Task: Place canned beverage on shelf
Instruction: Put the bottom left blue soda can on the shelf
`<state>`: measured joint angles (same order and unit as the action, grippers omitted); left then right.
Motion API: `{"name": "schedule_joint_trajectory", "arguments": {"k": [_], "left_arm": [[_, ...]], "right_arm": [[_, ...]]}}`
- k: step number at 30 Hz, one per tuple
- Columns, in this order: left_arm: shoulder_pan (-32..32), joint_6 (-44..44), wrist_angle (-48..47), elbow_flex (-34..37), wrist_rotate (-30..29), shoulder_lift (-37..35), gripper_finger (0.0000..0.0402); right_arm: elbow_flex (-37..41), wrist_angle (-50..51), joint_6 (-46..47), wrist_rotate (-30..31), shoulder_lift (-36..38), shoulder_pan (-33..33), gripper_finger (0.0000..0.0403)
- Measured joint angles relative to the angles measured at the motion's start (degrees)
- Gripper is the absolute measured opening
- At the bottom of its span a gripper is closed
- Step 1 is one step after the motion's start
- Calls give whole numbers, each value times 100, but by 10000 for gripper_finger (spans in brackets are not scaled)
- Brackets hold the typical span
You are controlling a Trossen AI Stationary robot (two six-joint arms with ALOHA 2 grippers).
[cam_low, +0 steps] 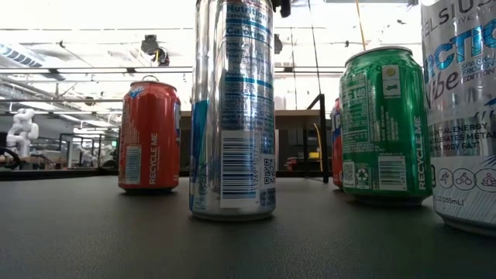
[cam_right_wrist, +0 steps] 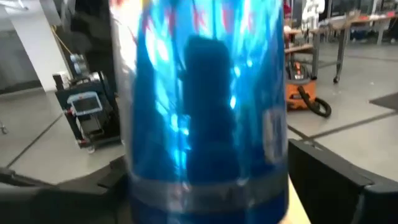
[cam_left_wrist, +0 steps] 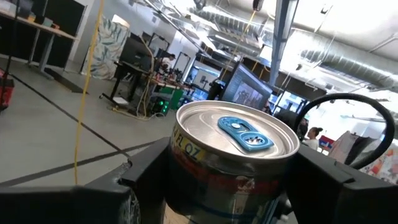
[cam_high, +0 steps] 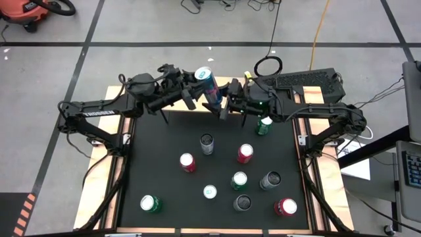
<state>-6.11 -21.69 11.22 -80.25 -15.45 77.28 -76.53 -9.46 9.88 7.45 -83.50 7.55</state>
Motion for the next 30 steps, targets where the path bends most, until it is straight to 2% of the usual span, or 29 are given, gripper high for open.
{"name": "schedule_joint_trajectory", "arguments": {"k": [6, 12, 17, 30], "left_arm": [[-15, 113, 0, 0, 68, -2, 259], [-89, 144, 2, 0, 206, -2, 259], [-176, 279, -7, 0, 347, -4, 259], [-749, 724, -221, 0, 838, -7, 259]], "right_arm": [[3, 764, 18, -10, 71, 12, 344], [0, 1517, 334, -441, 319, 37, 345], [0, 2120, 453, -475, 453, 35, 345], [-2, 2520, 576, -475, 591, 22, 345]]}}
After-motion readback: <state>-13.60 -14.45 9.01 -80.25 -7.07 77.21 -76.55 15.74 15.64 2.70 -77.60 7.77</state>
